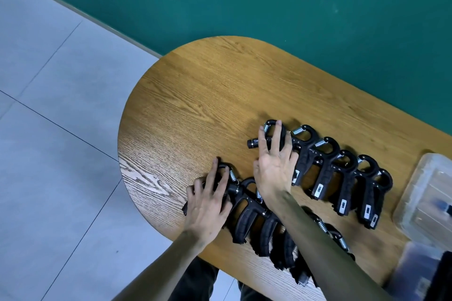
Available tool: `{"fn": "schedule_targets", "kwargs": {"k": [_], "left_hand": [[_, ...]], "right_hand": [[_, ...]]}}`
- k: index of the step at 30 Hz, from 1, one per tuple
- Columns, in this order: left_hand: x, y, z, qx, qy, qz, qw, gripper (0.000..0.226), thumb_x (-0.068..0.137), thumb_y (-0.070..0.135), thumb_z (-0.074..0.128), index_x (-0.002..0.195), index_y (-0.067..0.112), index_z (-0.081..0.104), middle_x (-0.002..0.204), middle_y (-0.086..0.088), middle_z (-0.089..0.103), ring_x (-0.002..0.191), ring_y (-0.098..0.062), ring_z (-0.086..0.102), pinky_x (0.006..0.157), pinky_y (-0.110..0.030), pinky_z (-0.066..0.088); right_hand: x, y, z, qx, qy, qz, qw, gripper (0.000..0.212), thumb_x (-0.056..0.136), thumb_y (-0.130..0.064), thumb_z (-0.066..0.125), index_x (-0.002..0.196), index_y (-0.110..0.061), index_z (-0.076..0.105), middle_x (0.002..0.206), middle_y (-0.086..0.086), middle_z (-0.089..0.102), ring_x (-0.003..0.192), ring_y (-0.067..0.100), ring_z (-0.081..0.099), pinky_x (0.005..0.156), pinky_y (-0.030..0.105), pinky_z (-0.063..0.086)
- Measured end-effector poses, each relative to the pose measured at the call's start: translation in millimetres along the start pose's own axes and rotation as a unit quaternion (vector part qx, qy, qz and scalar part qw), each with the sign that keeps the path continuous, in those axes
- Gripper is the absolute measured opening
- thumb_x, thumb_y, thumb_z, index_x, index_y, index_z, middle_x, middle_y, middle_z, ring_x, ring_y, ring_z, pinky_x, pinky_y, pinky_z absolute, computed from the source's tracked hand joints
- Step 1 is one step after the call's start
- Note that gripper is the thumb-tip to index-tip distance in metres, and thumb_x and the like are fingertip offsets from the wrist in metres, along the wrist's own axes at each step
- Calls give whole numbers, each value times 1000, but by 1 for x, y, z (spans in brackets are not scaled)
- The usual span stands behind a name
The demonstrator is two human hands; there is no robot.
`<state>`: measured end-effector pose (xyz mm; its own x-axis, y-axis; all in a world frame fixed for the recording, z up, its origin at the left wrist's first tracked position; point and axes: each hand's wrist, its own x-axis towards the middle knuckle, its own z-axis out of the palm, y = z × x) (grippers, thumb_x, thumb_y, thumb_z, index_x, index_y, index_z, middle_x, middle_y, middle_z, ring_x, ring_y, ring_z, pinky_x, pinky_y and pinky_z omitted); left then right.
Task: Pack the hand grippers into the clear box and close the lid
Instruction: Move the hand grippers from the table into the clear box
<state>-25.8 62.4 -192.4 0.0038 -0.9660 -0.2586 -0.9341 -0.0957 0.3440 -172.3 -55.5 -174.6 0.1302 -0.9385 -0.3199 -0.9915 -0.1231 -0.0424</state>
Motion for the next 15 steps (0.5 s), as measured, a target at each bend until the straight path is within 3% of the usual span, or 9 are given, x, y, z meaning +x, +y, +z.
{"fn": "schedule_targets", "kwargs": {"k": [11,15], "left_hand": [[14,32,-18,-38,59,-95,993,72,93,37,56,156,20,27,168,-6,8,95,-22,36,77,-39,34],[23,57,-26,-43,72,-101,991,72,94,41,48,158,21,22,168,-6,7,95,-22,32,77,-38,30]], "right_hand": [[-36,21,-24,31,39,8,999,97,81,-7,70,160,-15,15,168,16,-5,146,48,20,96,54,40],[-52,33,-29,50,47,27,997,96,82,-7,67,161,-18,13,168,14,-7,147,47,19,97,55,37]]}}
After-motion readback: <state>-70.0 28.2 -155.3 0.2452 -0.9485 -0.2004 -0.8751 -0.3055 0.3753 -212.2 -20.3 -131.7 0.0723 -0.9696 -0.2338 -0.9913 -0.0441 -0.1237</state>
